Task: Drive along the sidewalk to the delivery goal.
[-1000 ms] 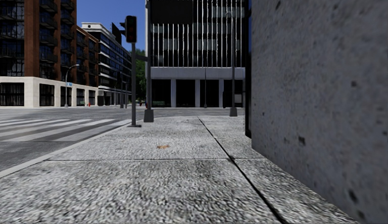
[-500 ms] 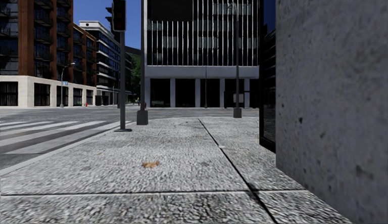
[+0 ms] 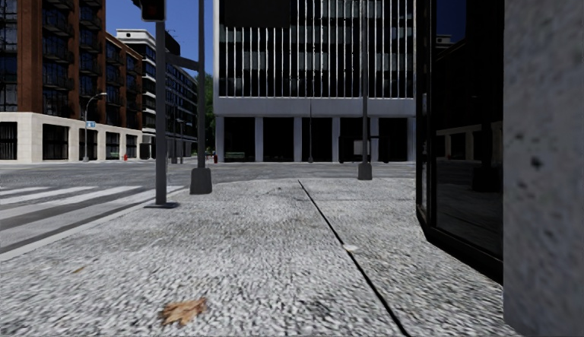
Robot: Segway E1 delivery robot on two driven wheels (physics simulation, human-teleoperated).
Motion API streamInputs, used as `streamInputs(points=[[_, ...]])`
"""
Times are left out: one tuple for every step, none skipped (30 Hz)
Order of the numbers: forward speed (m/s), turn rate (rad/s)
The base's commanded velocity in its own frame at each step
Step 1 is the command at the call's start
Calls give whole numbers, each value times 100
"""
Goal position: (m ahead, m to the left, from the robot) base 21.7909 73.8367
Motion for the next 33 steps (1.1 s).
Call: streamInputs(points=[[200,0],[200,0],[200,0],[200,0],[200,0],[200,0],[200,0],[200,0],[200,0],[200,0],[200,0],[200,0],[200,0],[200,0],[200,0],[200,0],[200,2],[200,30],[200,73],[200,100],[200,100],[200,120],[200,120],[200,120],[200,120],[200,120],[200,120],[200,120],[200,120],[200,120],[200,120],[200,120],[200,120]])
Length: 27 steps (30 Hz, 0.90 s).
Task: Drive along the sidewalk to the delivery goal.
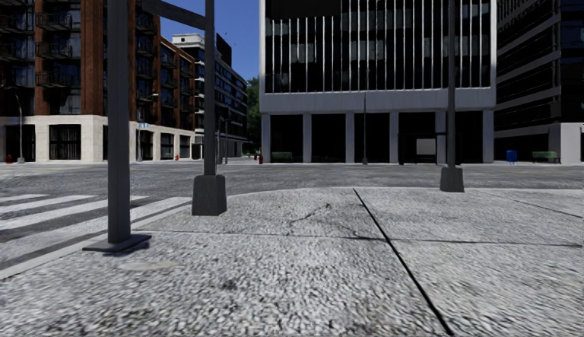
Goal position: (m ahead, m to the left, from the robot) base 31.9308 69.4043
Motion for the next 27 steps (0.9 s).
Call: streamInputs(points=[[200,120],[200,120],[200,120],[200,120],[200,120],[200,120],[200,120],[200,120],[200,120],[200,120],[200,120],[200,120],[200,120],[200,120],[200,120],[200,120],[200,120],[200,120],[200,120],[200,120],[200,120],[200,120],[200,120],[200,97],[200,44],[200,44],[200,22]])
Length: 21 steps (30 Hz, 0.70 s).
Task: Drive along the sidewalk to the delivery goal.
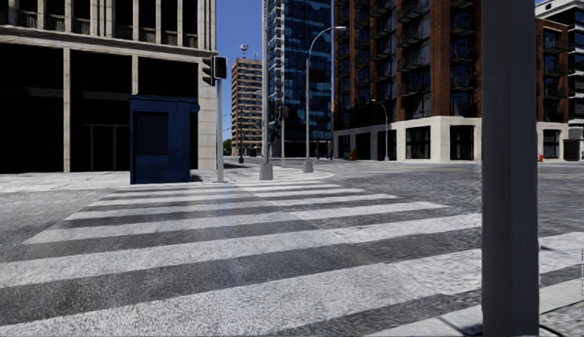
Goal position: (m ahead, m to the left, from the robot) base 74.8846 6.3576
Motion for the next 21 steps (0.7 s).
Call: streamInputs(points=[[200,15],[200,13],[200,13],[200,12],[200,12],[200,0],[200,0],[200,0],[200,0],[200,0],[199,0],[187,0],[170,0],[160,0],[158,0],[157,0],[157,0],[157,0],[157,0],[157,0],[157,0]])
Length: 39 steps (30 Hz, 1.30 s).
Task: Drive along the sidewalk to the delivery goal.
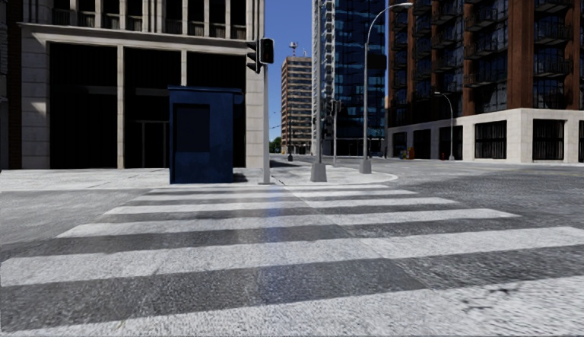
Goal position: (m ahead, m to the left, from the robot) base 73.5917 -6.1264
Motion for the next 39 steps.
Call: streamInputs(points=[[157,0],[155,0],[155,0],[153,0],[150,0],[149,0],[149,0],[148,0],[147,0],[145,0],[145,0],[145,-7],[144,-26],[143,-43],[143,-59],[143,-101],[143,-120],[143,-120],[143,-120],[143,-110],[143,-10],[143,-2],[143,0],[143,0],[143,0],[143,0],[143,0],[143,0],[143,0],[143,0],[143,0],[143,0],[143,0],[143,0],[143,0],[143,0],[143,0],[143,0],[143,0]])
